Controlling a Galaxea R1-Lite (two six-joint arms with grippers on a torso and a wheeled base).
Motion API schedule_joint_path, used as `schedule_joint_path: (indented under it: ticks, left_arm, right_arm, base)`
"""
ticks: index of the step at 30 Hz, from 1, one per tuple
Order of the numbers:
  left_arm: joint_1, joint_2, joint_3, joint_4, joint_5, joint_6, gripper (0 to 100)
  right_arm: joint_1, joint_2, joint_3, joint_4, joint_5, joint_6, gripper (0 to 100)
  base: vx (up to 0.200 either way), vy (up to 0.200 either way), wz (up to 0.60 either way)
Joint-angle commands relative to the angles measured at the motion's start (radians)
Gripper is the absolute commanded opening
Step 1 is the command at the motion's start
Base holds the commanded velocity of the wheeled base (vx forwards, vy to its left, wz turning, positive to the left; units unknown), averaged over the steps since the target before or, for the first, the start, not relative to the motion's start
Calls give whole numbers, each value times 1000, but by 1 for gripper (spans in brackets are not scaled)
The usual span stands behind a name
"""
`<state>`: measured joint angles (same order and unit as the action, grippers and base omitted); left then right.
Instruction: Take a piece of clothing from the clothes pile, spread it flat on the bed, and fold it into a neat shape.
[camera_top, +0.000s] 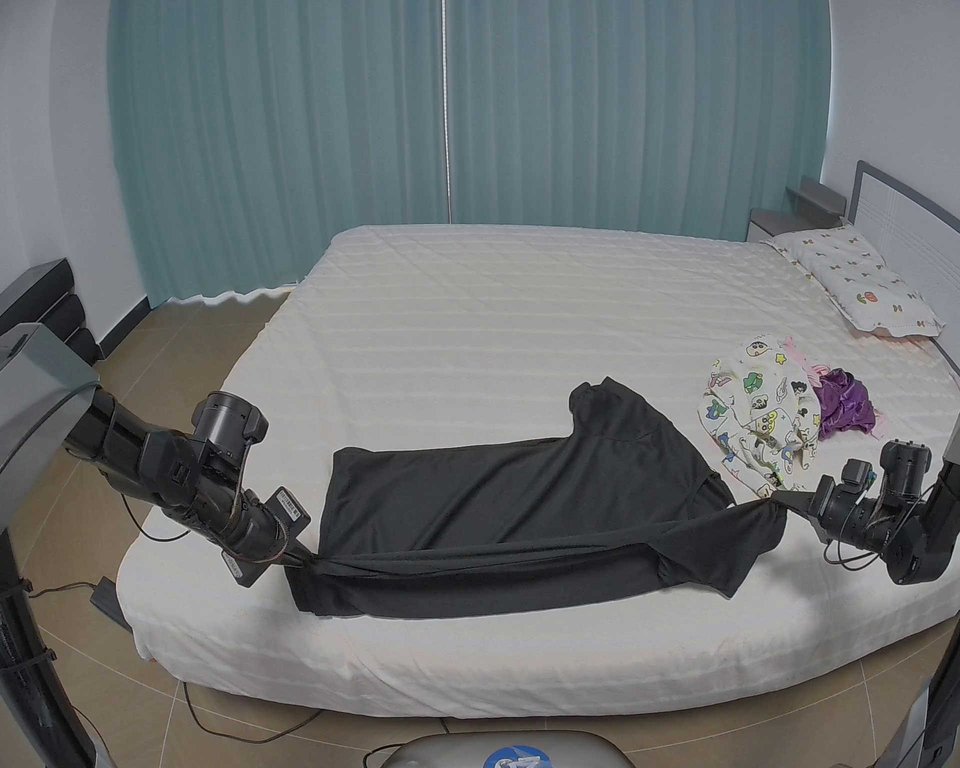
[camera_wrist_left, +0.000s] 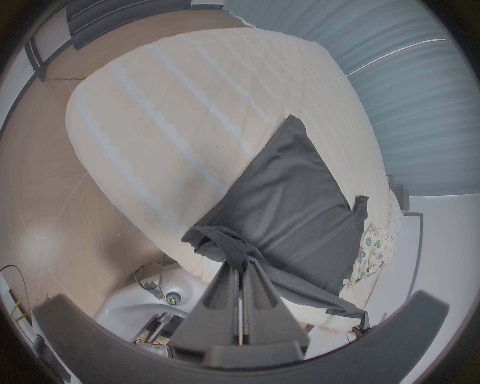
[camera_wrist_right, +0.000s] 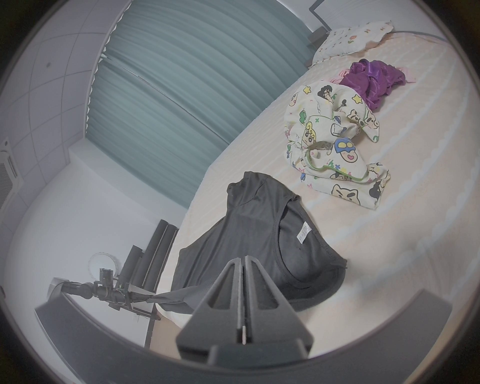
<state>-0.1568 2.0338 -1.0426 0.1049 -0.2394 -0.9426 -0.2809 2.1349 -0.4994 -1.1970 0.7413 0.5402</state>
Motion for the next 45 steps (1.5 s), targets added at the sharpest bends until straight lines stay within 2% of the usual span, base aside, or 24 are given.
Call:
schedule_joint_path:
  ticks: [1, 5, 6, 8, 14, 16, 21, 26, 32, 38, 39, 40, 45]
  left_arm:
    - [0, -3, 1, 4, -15, 2, 0]
    - [-1, 0, 3, 6, -15, 11, 0]
    - [-1, 0, 7, 21, -15, 42, 0]
    - [-1, 2, 12, 52, -17, 84, 0]
    - [-1, -24, 16, 119, -17, 131, 0]
    - [2, -34, 16, 171, -15, 189, 0]
    - [0, -26, 18, 205, -15, 220, 0]
    - [-1, -24, 27, 207, -14, 226, 0]
    - [-1, -32, 85, 208, -11, 324, 0]
    - [-1, -27, 90, 208, -6, 334, 0]
    - [-1, -34, 90, 208, -6, 334, 0]
    - [-1, -35, 90, 208, -5, 335, 0]
    - [-3, -35, 91, 210, -1, 335, 0]
  right_arm:
    - [-34, -24, 36, -7, 24, 4, 0]
    - [-47, -39, 59, -10, 52, 3, 0]
    - [-55, -49, 70, -10, 70, 3, 0]
    - [-60, -50, 76, -10, 76, 1, 0]
    - [-75, -67, 102, -10, 96, -9, 0]
    - [-83, -82, 124, -12, 107, -14, 0]
    - [-92, -101, 157, -12, 109, -36, 0]
    - [-106, -112, 211, -12, 109, -105, 0]
    - [-149, -124, 249, -12, 110, -148, 0]
    - [-166, -133, 280, -10, 113, -171, 0]
    - [-169, -133, 314, -10, 113, -226, 0]
    - [-169, -133, 324, -10, 113, -243, 0]
    - [-175, -138, 360, -10, 112, -273, 0]
  base:
    - [0, 0, 0]
    - [0, 0, 0]
    - [0, 0, 0]
    - [0, 0, 0]
    - [0, 0, 0]
    - [0, 0, 0]
    - [0, 0, 0]
    - [0, 0, 0]
    - [0, 0, 0]
    - [0, 0, 0]
    - [0, 0, 0]
    - [0, 0, 0]
    - [0, 0, 0]
